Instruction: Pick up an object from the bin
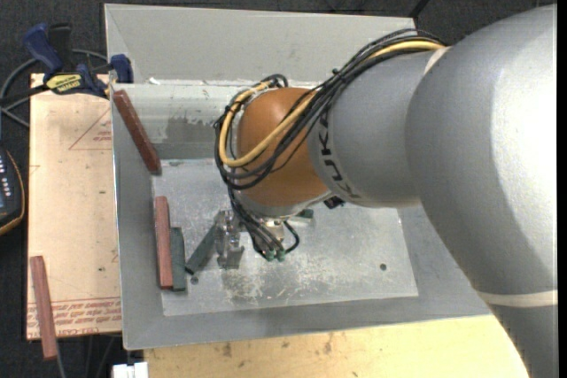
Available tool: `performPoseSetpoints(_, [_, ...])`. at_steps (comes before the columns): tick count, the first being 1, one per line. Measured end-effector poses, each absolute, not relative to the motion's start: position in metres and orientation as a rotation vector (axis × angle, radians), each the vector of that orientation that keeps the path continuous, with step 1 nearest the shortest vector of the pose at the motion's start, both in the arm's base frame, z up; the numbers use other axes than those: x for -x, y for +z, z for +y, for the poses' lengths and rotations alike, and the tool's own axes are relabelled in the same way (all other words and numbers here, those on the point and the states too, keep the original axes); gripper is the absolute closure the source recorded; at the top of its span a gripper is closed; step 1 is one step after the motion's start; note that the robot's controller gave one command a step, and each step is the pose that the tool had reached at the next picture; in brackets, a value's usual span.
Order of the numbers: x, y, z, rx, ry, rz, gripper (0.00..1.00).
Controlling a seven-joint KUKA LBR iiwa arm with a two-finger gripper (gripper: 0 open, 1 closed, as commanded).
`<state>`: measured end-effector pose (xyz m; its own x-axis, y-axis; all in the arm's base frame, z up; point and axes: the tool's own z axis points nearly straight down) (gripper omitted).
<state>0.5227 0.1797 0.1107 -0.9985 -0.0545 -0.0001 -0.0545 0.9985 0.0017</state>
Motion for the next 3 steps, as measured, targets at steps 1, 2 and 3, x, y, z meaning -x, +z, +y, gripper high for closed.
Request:
performPoseSetpoints(1, [-0.523,0.110,0.179,0.083,0.002,3.140,0.00])
performPoseSetpoints(2, [-0.542,0.069,0.192,0.244,0.002,3.129,0.00])
performPoseSetpoints(3, [-0.542,0.071,0.192,0.243,0.002,3.131,1.00])
